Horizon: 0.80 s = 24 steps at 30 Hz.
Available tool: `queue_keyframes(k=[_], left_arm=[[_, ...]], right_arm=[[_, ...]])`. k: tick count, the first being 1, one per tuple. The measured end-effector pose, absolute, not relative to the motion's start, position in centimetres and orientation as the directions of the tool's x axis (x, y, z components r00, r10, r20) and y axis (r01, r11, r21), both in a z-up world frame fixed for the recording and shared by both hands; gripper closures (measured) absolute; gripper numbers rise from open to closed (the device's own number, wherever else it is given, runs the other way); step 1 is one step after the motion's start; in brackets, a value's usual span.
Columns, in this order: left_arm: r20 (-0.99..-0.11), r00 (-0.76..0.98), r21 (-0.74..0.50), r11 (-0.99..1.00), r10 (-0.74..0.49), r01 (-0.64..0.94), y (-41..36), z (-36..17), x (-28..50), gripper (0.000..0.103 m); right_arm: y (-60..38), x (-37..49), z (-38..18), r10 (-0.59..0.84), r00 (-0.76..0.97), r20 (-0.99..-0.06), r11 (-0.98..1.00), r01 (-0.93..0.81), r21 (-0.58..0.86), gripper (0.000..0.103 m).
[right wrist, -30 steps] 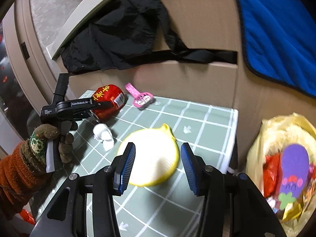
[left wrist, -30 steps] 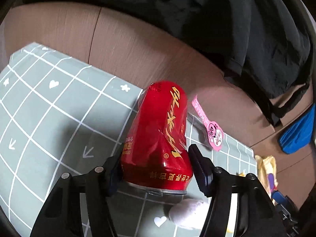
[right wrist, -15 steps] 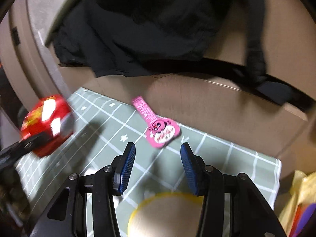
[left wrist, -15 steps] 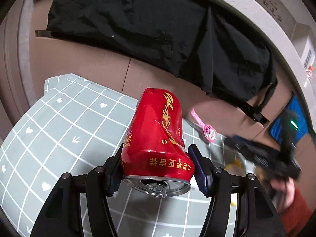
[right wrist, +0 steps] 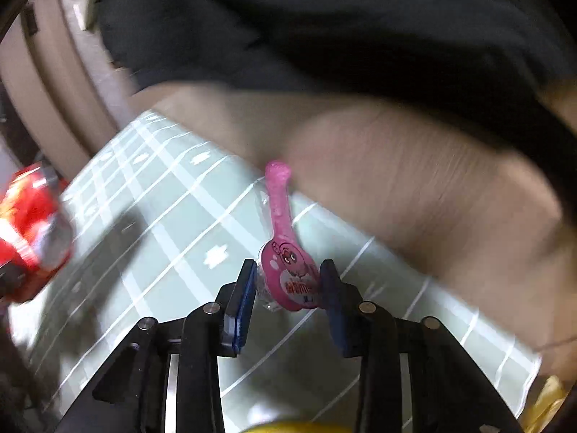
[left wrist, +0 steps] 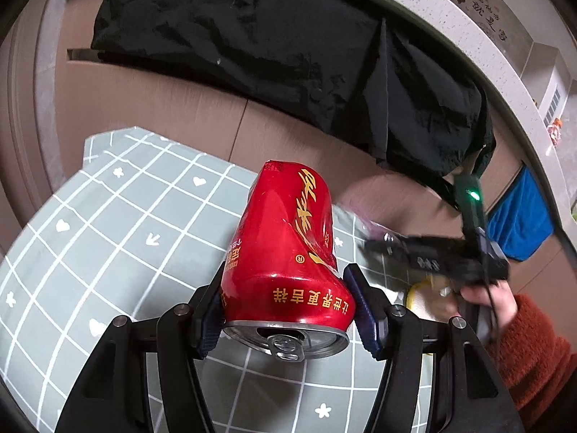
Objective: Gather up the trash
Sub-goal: 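Grasp the pink packet with the right tool while the left tool holds the can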
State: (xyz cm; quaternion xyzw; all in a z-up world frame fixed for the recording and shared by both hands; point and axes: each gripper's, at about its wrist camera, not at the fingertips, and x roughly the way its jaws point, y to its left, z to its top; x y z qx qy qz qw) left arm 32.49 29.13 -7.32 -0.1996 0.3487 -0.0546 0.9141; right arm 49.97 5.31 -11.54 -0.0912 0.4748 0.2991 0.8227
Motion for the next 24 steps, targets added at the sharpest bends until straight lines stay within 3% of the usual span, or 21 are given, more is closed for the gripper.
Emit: queue_keyframes(k=[4,8,24], left_arm=[[-0.625,0.738,-0.416,0.909,-0.254,-0.040,28.6,-8.1,32.8,0.042],[-0.624,0.741,-0.402,0.915,-0.247,-0.034,27.6,-7.9,32.6,0.041],[-0.643,0.738,-0.357,0.933,-0.202,-0.056,26.3,-7.6,30.9,0.041]], right_arm=[[5.0,45.8,-11.2,0.417,0.329,-0.847,0.761,-0.636,0.128,0.068],[4.6,43.5,-10.1,0.409,0.379,-0.830,0.764,-0.640,0.085,0.060],[6.8,46.2,-12.3,0.293,0.439,-0.849,0.796,-0.605,-0.039,0.058]])
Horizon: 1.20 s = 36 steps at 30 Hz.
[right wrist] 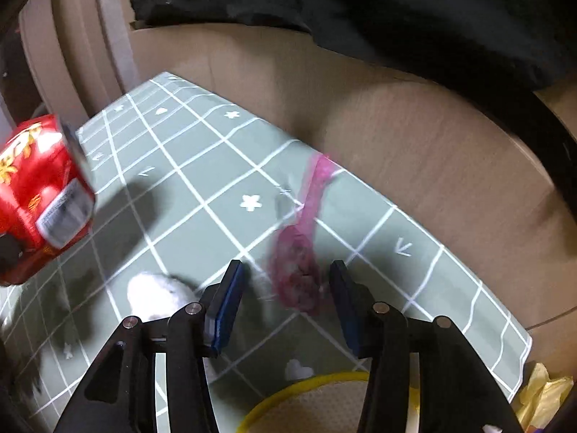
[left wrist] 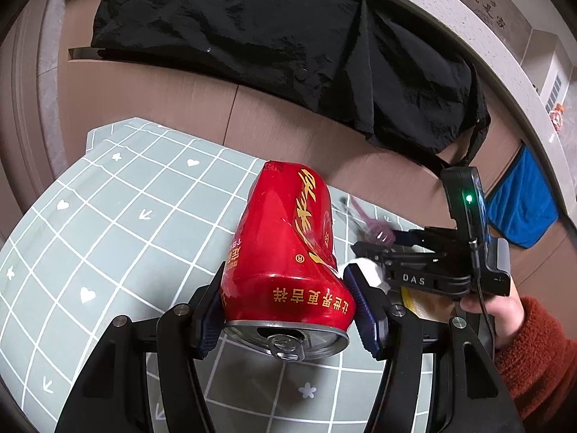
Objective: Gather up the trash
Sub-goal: 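Grasp the pink packet with the right tool while the left tool holds the can, then carry the red can and pink packet over the yellow trash bag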
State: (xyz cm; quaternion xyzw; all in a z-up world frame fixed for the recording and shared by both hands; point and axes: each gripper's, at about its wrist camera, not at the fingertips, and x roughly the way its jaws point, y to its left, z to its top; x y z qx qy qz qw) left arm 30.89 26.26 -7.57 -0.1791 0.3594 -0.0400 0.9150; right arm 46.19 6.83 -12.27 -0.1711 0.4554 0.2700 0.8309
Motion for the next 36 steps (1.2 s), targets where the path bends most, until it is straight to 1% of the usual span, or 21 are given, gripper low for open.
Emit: queue_keyframes(k=[2,3,4,5,6,7,9,14,19,26,36], left_arm=[[-0.644,0.737,-0.356,0.933,-0.202,-0.055,26.1,-7.5,30.9,0.041],[-0.644,0.737,-0.354,0.934,-0.202,-0.053,26.0,-7.5,30.8,0.041],[-0.644,0.738,-0.353,0.934,-0.201,-0.053,25.9,-7.5,30.8,0.041],[-0.644,0.738,-0.352,0.934,-0.201,-0.052,25.8,-7.4,30.8,0.041],[-0.644,0.738,-0.353,0.934,-0.202,-0.052,25.7,-7.4,30.8,0.041],[-0.643,0.739,-0.354,0.934,-0.202,-0.052,25.5,-7.3,30.7,0.041],[-0.640,0.741,-0.354,0.934,-0.204,-0.049,25.2,-7.2,30.6,0.041],[-0.636,0.744,-0.353,0.935,-0.204,-0.045,24.1,-6.8,30.1,0.041],[-0.632,0.748,-0.343,0.939,-0.201,-0.037,23.1,-6.1,29.3,0.042],[-0.618,0.764,-0.312,0.950,-0.186,-0.020,21.0,-4.6,28.1,0.042],[-0.538,0.827,-0.222,0.974,-0.164,0.048,15.1,0.6,27.2,0.042]], right_arm=[[6.2,45.9,-12.0,0.298,0.459,-0.837,0.804,-0.593,-0.039,0.058],[5.7,45.7,-11.6,0.314,0.466,-0.827,0.806,-0.591,-0.026,0.063],[5.4,45.4,-11.3,0.328,0.467,-0.822,0.807,-0.591,-0.014,0.073],[5.0,45.2,-11.0,0.339,0.469,-0.815,0.806,-0.592,-0.005,0.077],[4.6,44.8,-10.6,0.344,0.477,-0.808,0.806,-0.591,-0.006,0.085],[4.5,44.5,-10.3,0.345,0.485,-0.804,0.807,-0.591,-0.010,0.088],[3.7,43.2,-9.3,0.358,0.492,-0.793,0.801,-0.599,-0.010,0.091],[3.0,40.5,-7.6,0.380,0.507,-0.774,0.785,-0.620,-0.020,0.091],[2.2,38.2,-5.8,0.423,0.520,-0.742,0.781,-0.625,0.007,0.091],[-0.2,35.8,-3.8,0.444,0.561,-0.699,0.796,-0.606,0.019,0.091],[-4.7,33.2,-1.0,0.444,0.640,-0.627,0.830,-0.557,0.020,0.091]])
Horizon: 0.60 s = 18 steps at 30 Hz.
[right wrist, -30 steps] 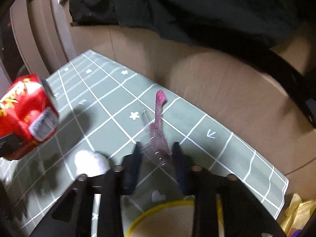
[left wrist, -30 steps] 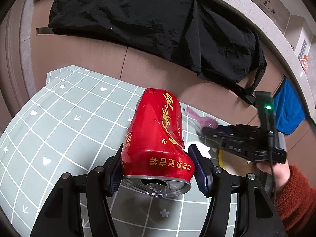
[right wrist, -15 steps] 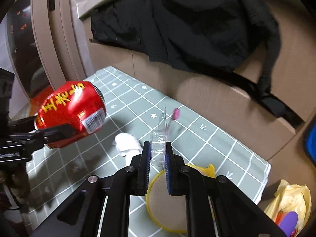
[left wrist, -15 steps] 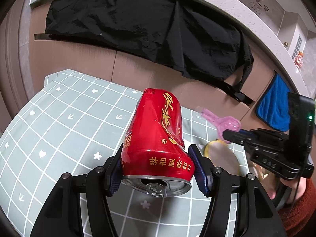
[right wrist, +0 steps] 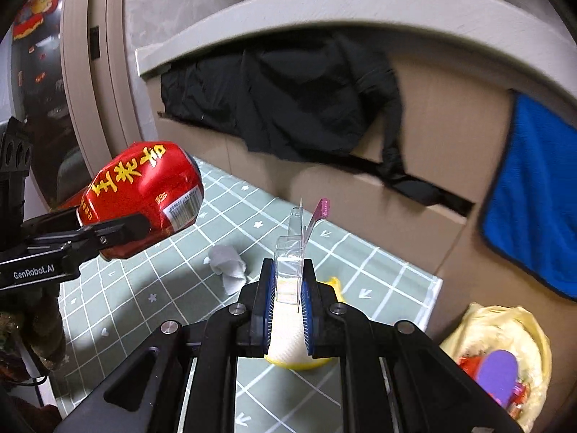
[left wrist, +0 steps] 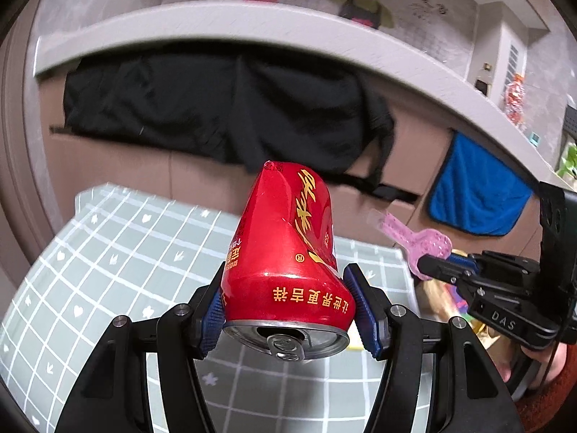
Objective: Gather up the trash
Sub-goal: 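Carry the red can and pink packet over the yellow trash bag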
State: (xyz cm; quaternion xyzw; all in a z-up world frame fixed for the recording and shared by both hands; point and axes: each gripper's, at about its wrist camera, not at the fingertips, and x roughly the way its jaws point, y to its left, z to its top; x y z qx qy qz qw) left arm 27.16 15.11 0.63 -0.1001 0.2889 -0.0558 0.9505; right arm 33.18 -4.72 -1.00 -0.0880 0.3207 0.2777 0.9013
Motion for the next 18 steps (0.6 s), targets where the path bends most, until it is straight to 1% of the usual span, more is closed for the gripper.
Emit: queue_keyframes(k=[7,12,18], left_arm=[[-0.471,0.861,-0.158,0.979,-0.189,0.129,9.7,4.6,26.9,0.042],[-0.420,0.878,-0.117,0.973,-0.230,0.199,5.1,6.9,26.6,0.042],[-0.390,0.871,-0.088,0.954,-0.298,0.287,-0.2,8.1,26.5,0.041]], right_arm=[[-10.1,30.7,2.8,0.435,0.717,-0.544,0.860,-0.510,0.015,0.091],[-14.0,29.1,5.2,0.413,0.768,-0.489,0.883,-0.469,0.008,0.091],[-19.1,27.5,7.0,0.356,0.824,-0.440,0.918,-0.396,0.002,0.091]])
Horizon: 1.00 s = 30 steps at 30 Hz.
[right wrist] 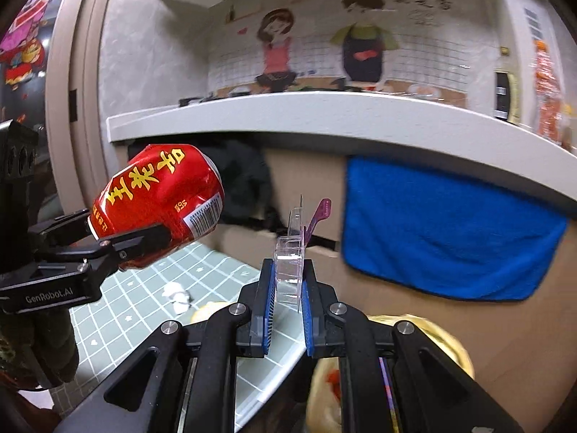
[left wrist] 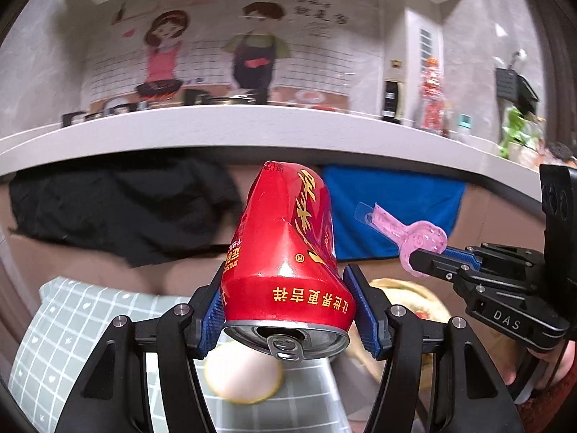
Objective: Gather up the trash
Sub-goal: 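Carry the red can and pink packet over the yellow trash bag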
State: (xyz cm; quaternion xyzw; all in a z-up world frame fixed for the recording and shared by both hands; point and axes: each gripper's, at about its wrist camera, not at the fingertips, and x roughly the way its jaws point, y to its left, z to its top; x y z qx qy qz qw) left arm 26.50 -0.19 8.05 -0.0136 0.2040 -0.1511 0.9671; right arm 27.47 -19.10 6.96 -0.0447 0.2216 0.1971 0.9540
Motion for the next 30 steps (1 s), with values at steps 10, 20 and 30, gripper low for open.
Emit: queue_keyframes(k=[10,20,30], left_arm=[[-0.401,0.828,-0.086,0.916,-0.392,0.392,-7.3,7.2,27.2,0.042],[-0.428,0.793,-0.106,0.895,-0.434,0.432,-11.1,5.4,28.4,0.042],[-0.451,0.772,-0.129,0.888,-0.449,0.442,-13.3,3.5,29.6,0.042]], right_arm=[[-25.5,25.8,8.0,0.265,0.879,-0.396,0.959,-0.282,0.017,0.091],[-29.0,25.4,6.7,0.210,0.891,-0.403,0.976,-0.216,0.032,0.091],[-31.4,25.8,5.2,0.191,0.887,-0.420,0.981,-0.178,0.071,0.091]])
